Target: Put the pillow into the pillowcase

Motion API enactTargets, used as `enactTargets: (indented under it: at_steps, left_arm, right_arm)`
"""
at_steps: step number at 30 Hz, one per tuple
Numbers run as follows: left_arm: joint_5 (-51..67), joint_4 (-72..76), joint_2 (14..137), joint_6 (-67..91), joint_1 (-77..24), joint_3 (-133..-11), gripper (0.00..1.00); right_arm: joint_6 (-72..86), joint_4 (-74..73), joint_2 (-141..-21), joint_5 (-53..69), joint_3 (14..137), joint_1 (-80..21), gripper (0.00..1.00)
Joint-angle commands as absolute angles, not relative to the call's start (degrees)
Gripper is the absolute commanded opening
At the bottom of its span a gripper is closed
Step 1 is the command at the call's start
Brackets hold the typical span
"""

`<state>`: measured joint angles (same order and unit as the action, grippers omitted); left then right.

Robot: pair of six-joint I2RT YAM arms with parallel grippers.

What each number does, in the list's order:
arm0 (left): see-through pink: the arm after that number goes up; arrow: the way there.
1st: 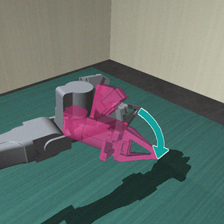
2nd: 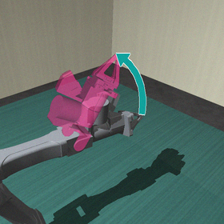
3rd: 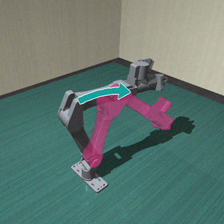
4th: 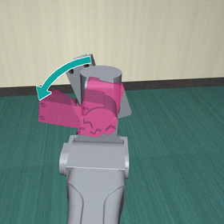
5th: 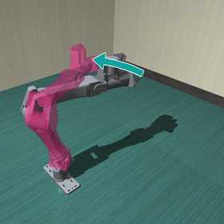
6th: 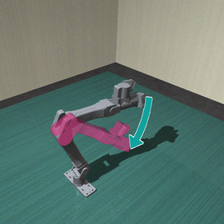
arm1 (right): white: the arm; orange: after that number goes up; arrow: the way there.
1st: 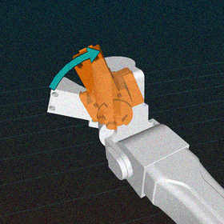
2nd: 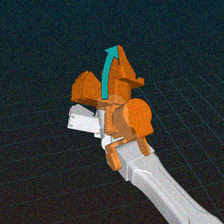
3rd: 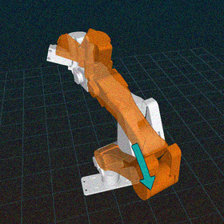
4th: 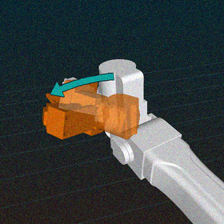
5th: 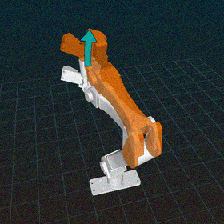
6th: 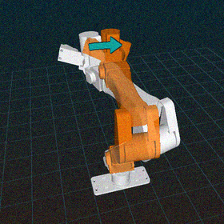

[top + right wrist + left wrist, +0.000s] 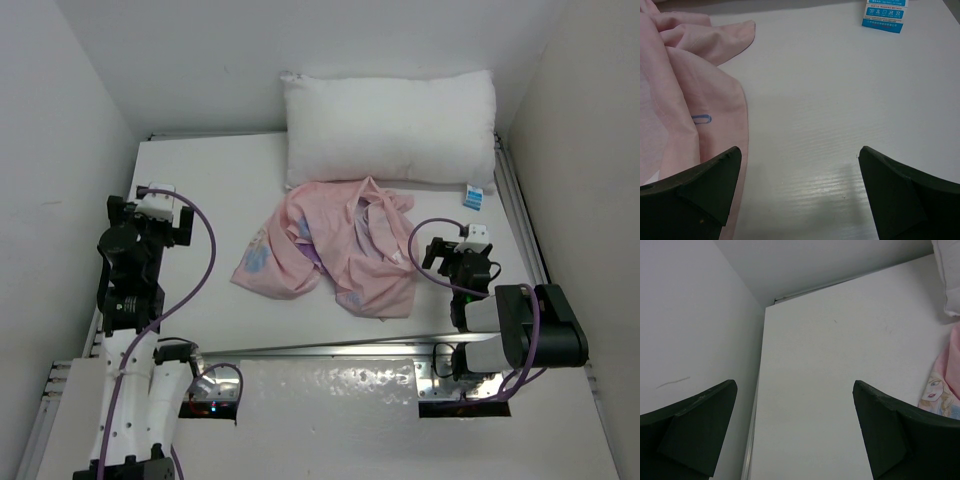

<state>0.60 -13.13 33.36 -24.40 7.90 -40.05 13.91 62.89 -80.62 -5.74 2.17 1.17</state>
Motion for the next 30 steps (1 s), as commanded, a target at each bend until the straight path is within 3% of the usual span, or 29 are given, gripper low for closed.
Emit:
enactTargets:
  at_steps: [1,14,24,30]
  left_arm:
    - [0.3,-11.0,32.5,-25.1,8.3,-39.9,1.0]
    - [-0.6,-10.5,30.7,-24.4,8.3,-36.3,1.0]
    - [16.0,-6.6,30.7,-26.9,8.3,-29.3,1.0]
    - [29.6,-17.6,39.3,-25.0,8.2,-38.9,1.0]
  right_arm:
    - [13.4,65.4,-80.2,-4.8,-1.3,0.9,0.99]
    - [13.4,65.5,-80.2,-4.8,-1.4,0.9,0.99]
    - [13.5,65.5,-80.2,-4.8,-1.4,0.9,0.99]
    - [13.5,65.5,-80.2,-4.8,-1.4,0.9,0.99]
